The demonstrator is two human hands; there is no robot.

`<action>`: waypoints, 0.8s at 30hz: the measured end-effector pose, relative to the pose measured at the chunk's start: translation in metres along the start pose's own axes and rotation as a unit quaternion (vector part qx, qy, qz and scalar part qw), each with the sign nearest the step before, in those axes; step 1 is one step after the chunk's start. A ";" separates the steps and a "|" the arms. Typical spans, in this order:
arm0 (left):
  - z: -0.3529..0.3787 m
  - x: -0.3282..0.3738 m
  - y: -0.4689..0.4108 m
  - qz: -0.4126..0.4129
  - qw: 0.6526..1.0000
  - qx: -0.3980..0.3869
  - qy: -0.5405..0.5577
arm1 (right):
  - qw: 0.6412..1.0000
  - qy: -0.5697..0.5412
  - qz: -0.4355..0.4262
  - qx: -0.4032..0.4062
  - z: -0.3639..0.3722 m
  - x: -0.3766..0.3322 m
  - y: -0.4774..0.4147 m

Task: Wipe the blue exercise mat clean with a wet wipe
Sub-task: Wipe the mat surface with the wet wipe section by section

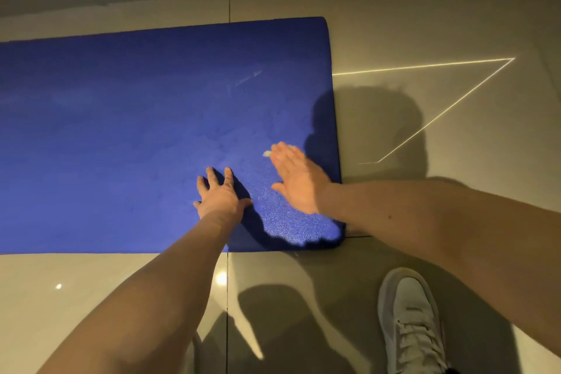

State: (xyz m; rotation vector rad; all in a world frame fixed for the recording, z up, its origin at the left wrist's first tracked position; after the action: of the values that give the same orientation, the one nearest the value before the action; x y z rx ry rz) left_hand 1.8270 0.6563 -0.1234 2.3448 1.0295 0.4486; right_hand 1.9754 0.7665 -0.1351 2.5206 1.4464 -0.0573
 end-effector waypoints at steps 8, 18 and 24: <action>-0.001 0.003 0.003 0.005 1.000 0.003 0.001 | 0.970 -0.016 0.240 -0.018 -0.009 0.066 0.015; -0.002 0.001 0.002 0.004 1.000 -0.002 -0.014 | 1.000 -0.002 -0.004 -0.031 0.003 -0.038 -0.014; -0.002 0.001 0.002 0.006 1.000 -0.004 -0.010 | 0.971 -0.028 0.238 -0.010 -0.027 0.091 -0.020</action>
State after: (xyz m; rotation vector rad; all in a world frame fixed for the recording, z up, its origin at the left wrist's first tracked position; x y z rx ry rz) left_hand 1.8277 0.6562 -0.1206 2.3453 1.0039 0.4330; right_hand 2.0028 0.8589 -0.1260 2.7487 0.7832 -0.0292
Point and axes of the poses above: each hand's wrist, its own y-axis away from the middle knuckle, its own z-axis out of the palm, x = y × z, the point moved 7 cm from there along -y, towards the middle knuckle, and after that the axes turned 5 degrees about y, right-handed, at the moved point
